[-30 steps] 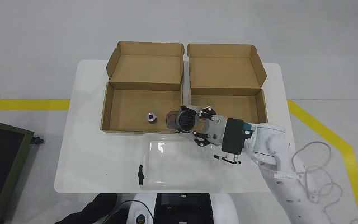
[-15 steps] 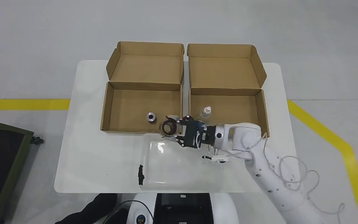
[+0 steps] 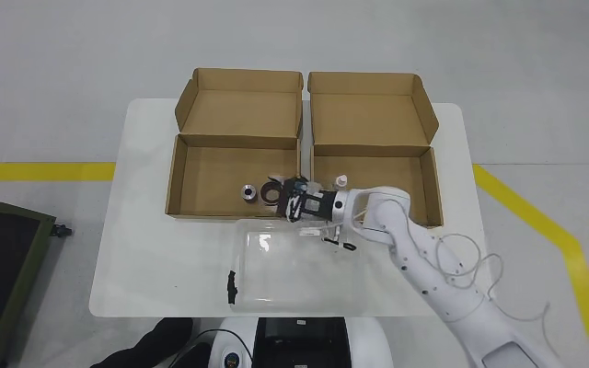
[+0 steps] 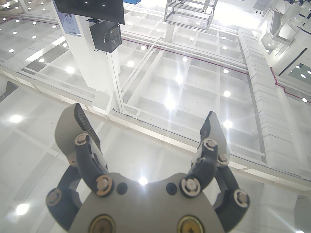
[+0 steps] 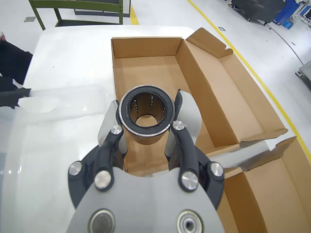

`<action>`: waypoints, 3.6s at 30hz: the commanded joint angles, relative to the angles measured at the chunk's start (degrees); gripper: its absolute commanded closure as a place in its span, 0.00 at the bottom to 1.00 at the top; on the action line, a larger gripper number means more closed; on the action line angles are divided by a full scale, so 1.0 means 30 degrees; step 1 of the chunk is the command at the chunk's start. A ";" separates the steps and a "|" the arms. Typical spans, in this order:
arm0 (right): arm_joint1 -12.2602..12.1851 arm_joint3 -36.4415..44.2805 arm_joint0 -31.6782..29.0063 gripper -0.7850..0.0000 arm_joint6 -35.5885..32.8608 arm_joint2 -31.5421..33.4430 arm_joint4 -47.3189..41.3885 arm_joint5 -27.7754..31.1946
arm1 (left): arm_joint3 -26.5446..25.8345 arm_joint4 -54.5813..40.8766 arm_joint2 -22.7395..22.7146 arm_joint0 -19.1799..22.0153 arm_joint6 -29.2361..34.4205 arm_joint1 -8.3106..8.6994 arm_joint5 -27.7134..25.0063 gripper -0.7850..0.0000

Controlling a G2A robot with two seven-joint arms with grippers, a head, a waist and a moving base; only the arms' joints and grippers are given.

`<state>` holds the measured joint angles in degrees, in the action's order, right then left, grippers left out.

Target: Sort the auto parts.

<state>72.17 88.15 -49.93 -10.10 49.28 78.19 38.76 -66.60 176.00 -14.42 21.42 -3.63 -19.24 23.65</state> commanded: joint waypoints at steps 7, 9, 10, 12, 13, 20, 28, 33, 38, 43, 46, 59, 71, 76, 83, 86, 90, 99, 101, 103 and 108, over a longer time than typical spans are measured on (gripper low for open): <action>0.0516 -0.1599 0.1410 1.00 -0.0574 -0.1033 -0.0056 -0.0312 | 0.0000 0.0000 0.0000 0.0000 0.0000 0.0000 0.0000 0.00; 0.0662 -0.2033 0.1742 1.00 -0.0658 -0.1307 -0.0114 -0.0348 | 0.0000 0.0000 0.0000 0.0000 0.0000 0.0000 0.0000 0.00; 0.0735 -0.2240 0.1894 1.00 -0.0698 -0.1436 -0.0112 -0.0412 | 0.0000 0.0000 0.0000 0.0000 0.0000 0.0000 0.0000 0.00; 0.0874 -0.2632 0.2159 1.00 -0.0763 -0.1691 -0.0131 -0.0471 | 0.0000 0.0000 0.0000 0.0000 0.0000 0.0000 0.0000 0.00; 0.0938 -0.2817 0.2275 1.00 -0.0780 -0.1791 -0.0164 -0.0494 | 0.0000 0.0000 0.0000 0.0000 0.0000 0.0000 0.0000 0.00; 0.1274 -0.3907 0.2847 0.98 -0.1167 -0.2264 -0.0103 -0.0665 | 0.0000 0.0000 0.0000 0.0000 0.0000 0.0000 0.0000 0.00; 0.1495 -0.4695 0.3110 0.89 -0.1465 -0.2473 0.0040 -0.0600 | 0.0000 0.0000 0.0000 0.0000 0.0000 0.0000 0.0000 0.00; 0.1656 -0.5064 0.3259 0.80 -0.1710 -0.2665 0.0114 -0.0588 | 0.0000 0.0000 0.0000 0.0000 0.0000 0.0000 0.0000 0.00; 0.1826 -0.5379 0.3353 0.64 -0.1779 -0.2848 0.0132 -0.0658 | 0.0000 0.0000 0.0000 0.0000 0.0000 0.0000 0.0000 0.00; 0.1936 -0.5501 0.3450 0.55 -0.1895 -0.2879 0.0207 -0.0634 | 0.0000 0.0000 0.0000 0.0000 0.0000 0.0000 0.0000 0.00; 0.1978 -0.5521 0.3485 0.51 -0.1980 -0.2812 0.0207 -0.0660 | 0.0000 0.0000 0.0000 0.0000 0.0000 0.0000 0.0000 0.00; 0.1667 -0.2958 0.2639 0.01 -0.1834 -0.1359 -0.0082 -0.0481 | 0.0000 0.0000 0.0000 0.0000 0.0000 0.0000 0.0000 0.00; 0.0574 0.1996 -0.0536 0.00 -0.2492 0.2326 -0.0629 0.0004 | 0.0000 0.0000 0.0000 0.0000 0.0000 0.0000 0.0000 0.00; -0.0045 0.4051 -0.2642 0.00 -0.2409 0.4815 -0.0989 0.0626 | 0.0000 0.0000 0.0000 0.0000 0.0000 0.0000 0.0000 0.00; -0.0757 0.6678 -0.5550 0.00 -0.1531 0.8252 -0.0864 0.1274 | 0.0000 0.0000 0.0000 0.0000 0.0000 0.0000 0.0000 0.00; -0.0983 0.7709 -0.6882 0.00 -0.0783 0.9539 -0.0582 0.1250 | 0.0000 0.0000 0.0000 0.0000 0.0000 0.0000 0.0000 0.00; -0.1225 0.8614 -0.8387 0.00 0.0658 1.0991 0.0139 0.1279 | 0.0000 0.0000 0.0000 0.0000 0.0000 0.0000 0.0000 0.00; -0.1660 0.9420 -1.2141 0.00 0.3764 1.4943 0.1317 0.0450 | 0.0000 0.0000 0.0000 0.0000 0.0000 0.0000 0.0000 0.00; -0.1717 0.9536 -1.2942 0.00 0.4503 1.5812 0.1148 0.0288 | 0.0000 0.0000 0.0000 0.0000 0.0000 0.0000 0.0000 0.00; -0.1786 0.9630 -1.3643 0.00 0.5037 1.6651 0.1256 0.0289 | 0.0000 0.0000 0.0000 0.0000 0.0000 0.0000 0.0000 0.00; -0.1876 0.9544 -1.4986 0.00 0.6277 1.7840 0.1104 0.0314 | 0.0000 0.0000 0.0000 0.0000 0.0000 0.0000 0.0000 0.00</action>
<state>66.58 116.86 -94.20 7.92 102.34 81.59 39.62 -66.60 176.00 -14.42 21.42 -3.63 -19.24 23.65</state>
